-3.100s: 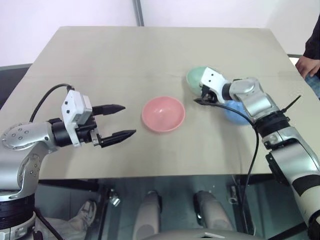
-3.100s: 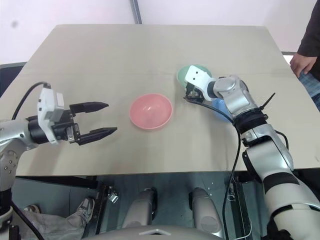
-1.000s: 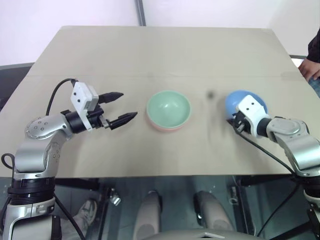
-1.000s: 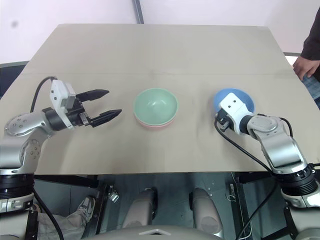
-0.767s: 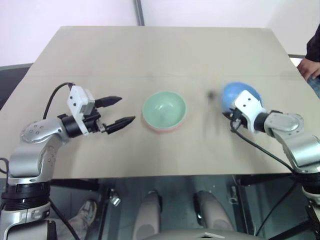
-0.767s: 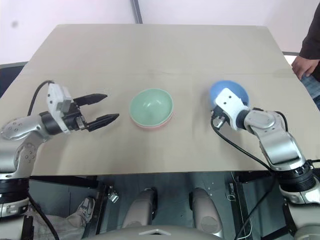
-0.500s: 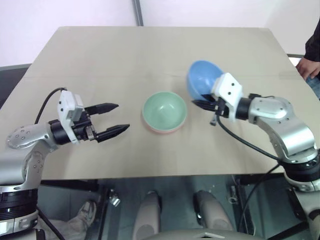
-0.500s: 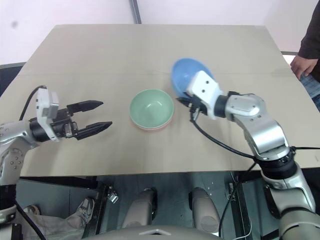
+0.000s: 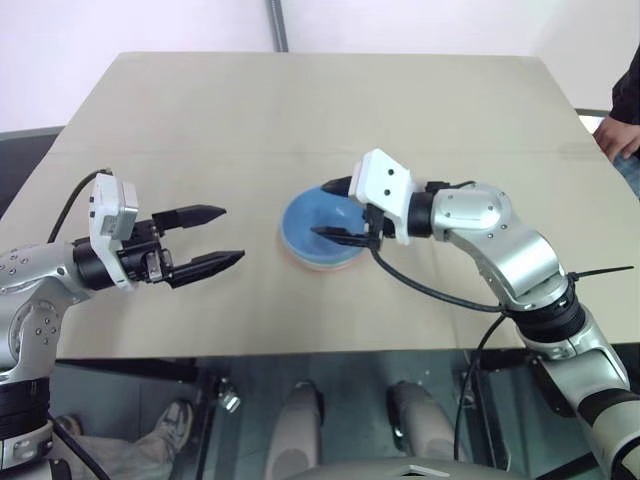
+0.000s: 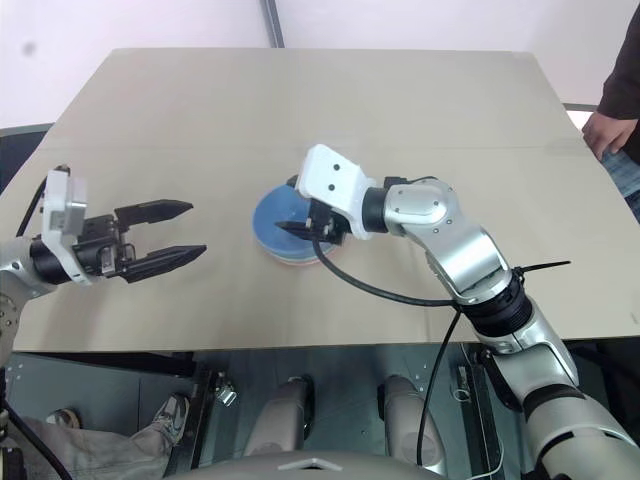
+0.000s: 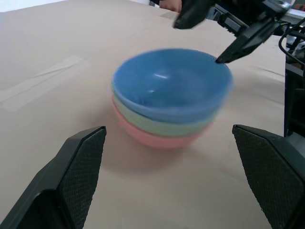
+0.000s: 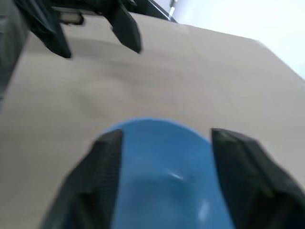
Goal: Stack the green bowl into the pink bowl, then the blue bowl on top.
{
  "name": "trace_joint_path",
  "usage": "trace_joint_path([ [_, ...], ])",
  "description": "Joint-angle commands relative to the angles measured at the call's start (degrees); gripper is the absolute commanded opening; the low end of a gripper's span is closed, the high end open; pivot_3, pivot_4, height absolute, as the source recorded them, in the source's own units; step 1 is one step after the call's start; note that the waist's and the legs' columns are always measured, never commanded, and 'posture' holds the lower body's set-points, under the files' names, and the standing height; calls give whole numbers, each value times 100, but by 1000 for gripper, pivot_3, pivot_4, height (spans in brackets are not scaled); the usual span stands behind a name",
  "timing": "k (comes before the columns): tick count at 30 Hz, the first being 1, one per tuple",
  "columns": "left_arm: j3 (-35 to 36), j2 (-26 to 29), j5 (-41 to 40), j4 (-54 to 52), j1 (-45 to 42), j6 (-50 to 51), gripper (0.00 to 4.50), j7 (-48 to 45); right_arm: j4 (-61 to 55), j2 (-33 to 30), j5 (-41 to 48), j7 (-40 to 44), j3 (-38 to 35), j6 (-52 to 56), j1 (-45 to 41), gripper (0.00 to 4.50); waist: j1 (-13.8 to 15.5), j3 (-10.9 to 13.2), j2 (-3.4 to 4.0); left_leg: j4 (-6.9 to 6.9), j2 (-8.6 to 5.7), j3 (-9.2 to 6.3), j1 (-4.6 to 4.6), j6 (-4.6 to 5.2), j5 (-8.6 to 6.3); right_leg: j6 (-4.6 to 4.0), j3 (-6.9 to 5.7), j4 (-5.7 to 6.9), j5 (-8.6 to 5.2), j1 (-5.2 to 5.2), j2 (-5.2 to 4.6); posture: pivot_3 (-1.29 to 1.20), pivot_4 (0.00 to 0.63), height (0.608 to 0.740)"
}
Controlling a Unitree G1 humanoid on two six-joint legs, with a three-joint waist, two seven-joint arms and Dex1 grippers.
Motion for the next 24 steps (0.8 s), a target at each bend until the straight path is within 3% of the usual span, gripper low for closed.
trace_joint_path([
  [1,112,-207,213,-206,24,-491,4500,235,-394,-148,221,-46,-629,-98,101,3052,15,0,0,0,0,0,0,0,0,0,0,0,0,0,0,0,150,727],
  [6,326,-872,-2,-69,39,-692,4500,631,-1066,-531,682,-115,-1477,205,847,3052,88,-1,-1,-4,0,-1,1,0,0,0,-1,0,0,0,0,0,150,727],
  [9,308,-936,10,-79,156,-899,4500,402,-1281,-1048,491,-81,-1801,-177,1516,3052,112,-2,-3,-5,-1,-1,0,0,0,0,-1,-2,0,1,0,0,150,727],
  [13,354,-943,186,-114,438,-964,4500,618,-1430,-1679,1469,364,-2713,515,2222,3052,97,-2,-2,-3,-3,2,4,0,0,0,4,-2,0,3,-1,0,150,727],
  [16,446,-947,128,-252,652,-931,4500,693,-1492,-2091,1747,508,-3296,620,2781,4384,94,-2,-3,-3,0,4,8,1,0,0,5,0,0,4,0,0,150,727],
  [24,650,-726,-45,-522,1152,-661,4500,644,-1548,-2864,2015,947,-4086,358,3725,4450,96,-3,-4,0,0,8,14,1,0,1,8,-3,-1,10,0,0,150,727],
])
